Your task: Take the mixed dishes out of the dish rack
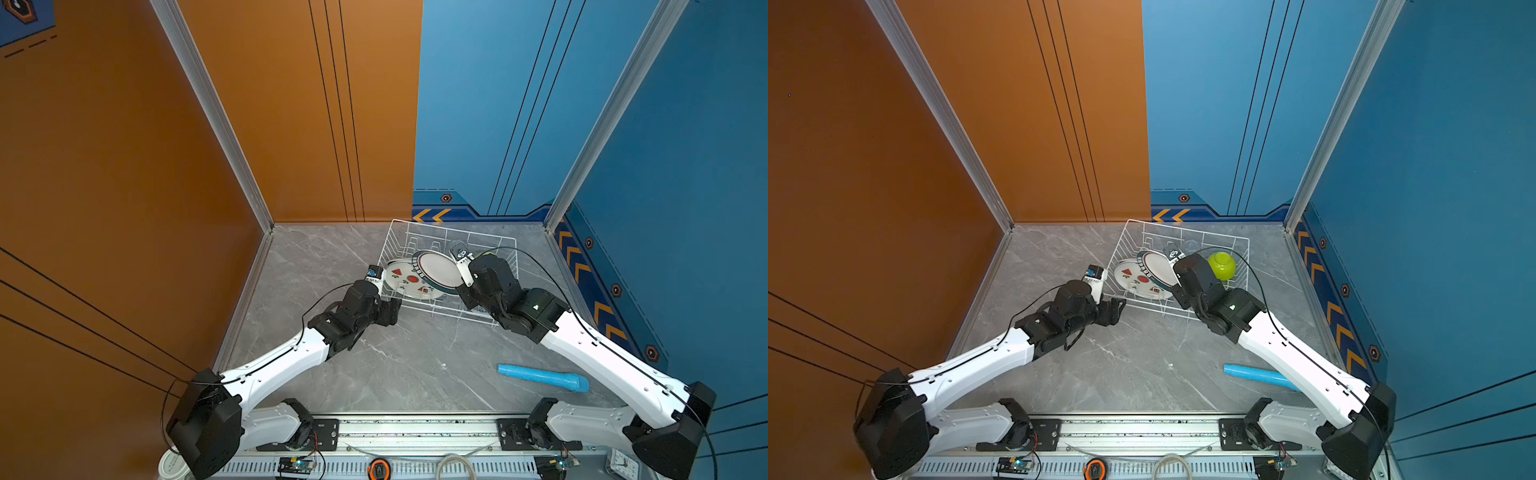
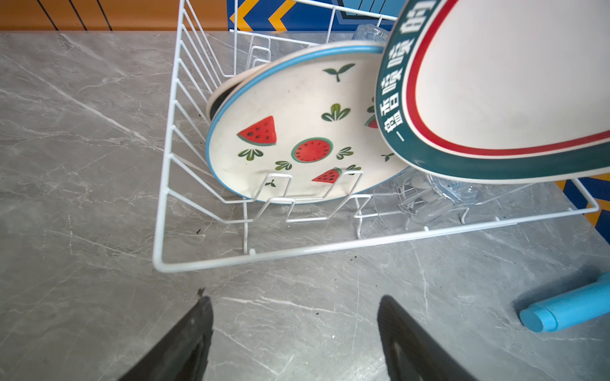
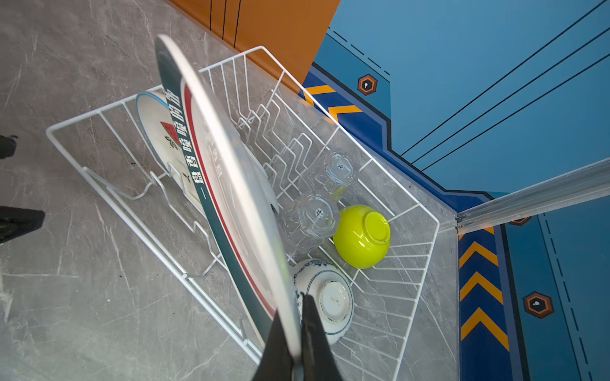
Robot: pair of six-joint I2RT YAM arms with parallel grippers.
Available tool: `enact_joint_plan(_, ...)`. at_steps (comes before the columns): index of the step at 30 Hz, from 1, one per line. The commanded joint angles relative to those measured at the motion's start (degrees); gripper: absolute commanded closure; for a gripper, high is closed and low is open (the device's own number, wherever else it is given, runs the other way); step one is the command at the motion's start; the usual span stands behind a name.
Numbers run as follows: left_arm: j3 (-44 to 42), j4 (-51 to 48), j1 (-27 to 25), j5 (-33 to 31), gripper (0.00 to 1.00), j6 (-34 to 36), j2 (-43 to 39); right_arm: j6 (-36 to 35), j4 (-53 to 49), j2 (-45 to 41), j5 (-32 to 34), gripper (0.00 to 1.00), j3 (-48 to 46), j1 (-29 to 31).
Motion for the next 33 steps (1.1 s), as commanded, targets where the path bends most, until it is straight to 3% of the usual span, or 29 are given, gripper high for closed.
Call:
enact_joint_plan(1,1.8,0.9,0.5,1.7,0.2,-0.3,0.8,4.3,5.9,-1.1,5.6,1.0,1.8,-3.5)
enact_joint_plan(19,6.1,1.4,0.8,4.1,0.19,-0.3,6.2,7.2,8.1,-2.6,0.8,1.0,2.2,-7.9)
enact_joint_plan(31,7.9,1.3,1.0,5.2,0.15,-0.2,7.3,8.7,8.3,-2.8,-2.0,1.0,3.1,-10.2)
enact_joint_plan(33,7.7,1.8,1.0,5.4,0.1,-0.4,6.9,9.0,8.3,-2.6,-2.7,1.0,3.2,-10.4)
